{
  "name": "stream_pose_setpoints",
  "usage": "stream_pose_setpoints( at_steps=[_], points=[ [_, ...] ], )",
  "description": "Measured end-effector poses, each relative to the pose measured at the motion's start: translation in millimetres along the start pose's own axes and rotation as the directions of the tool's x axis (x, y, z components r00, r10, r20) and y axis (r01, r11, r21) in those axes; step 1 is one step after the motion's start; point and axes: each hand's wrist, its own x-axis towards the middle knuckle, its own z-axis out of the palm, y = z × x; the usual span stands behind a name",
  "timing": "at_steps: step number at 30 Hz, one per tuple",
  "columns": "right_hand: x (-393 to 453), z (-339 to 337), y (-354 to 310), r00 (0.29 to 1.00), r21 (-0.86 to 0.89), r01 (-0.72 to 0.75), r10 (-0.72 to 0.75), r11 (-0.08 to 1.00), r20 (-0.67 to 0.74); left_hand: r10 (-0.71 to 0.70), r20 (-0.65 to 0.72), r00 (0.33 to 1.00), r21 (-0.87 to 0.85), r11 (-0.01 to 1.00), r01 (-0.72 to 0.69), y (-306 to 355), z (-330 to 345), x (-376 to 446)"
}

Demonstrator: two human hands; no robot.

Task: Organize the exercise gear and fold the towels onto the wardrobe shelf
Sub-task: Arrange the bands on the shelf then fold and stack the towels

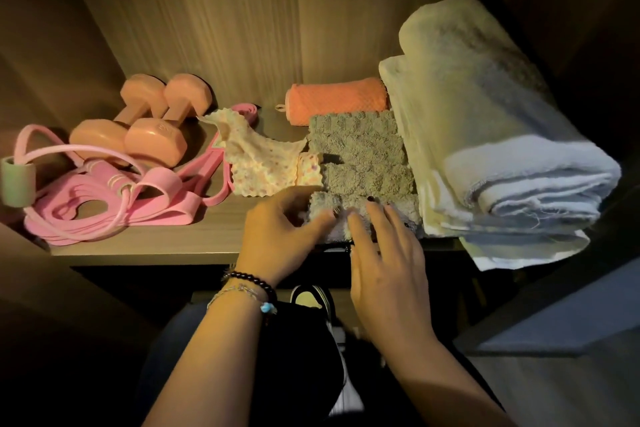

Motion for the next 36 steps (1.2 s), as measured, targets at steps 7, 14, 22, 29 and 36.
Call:
stream_pose_setpoints(
  at_steps=[7,14,22,29,36],
  points=[
    [6,6,1,1.000,-0.041,0.005,-0.004,0.999,0.011,0.067,0.002,0.998,0.404,0.913,-0.062,-30,-10,29],
    [18,7,-5,0.998,-0.096,-0.028,0.033,0.995,0.048,0.082,-0.281,0.956,0.380,0.925,0.032,-29,-7,45],
    [38,-1,-10,0.997,-0.152,-0.068,0.073,0.986,0.033,-0.160,-0.617,0.770,-0.274,0.961,-0.020,-15,-31,29],
    [24,-8,-10,0.989,-0.125,0.015,0.003,0.992,0.147,-0.109,-0.592,0.798,-0.355,0.924,-0.138,-8,-37,23],
    [10,-29,-11,0.978,0.027,0.042,-0.047,0.999,0.203,-0.044,-0.583,0.811,-0.334,0.923,-0.190,24,-60,1]
  ],
)
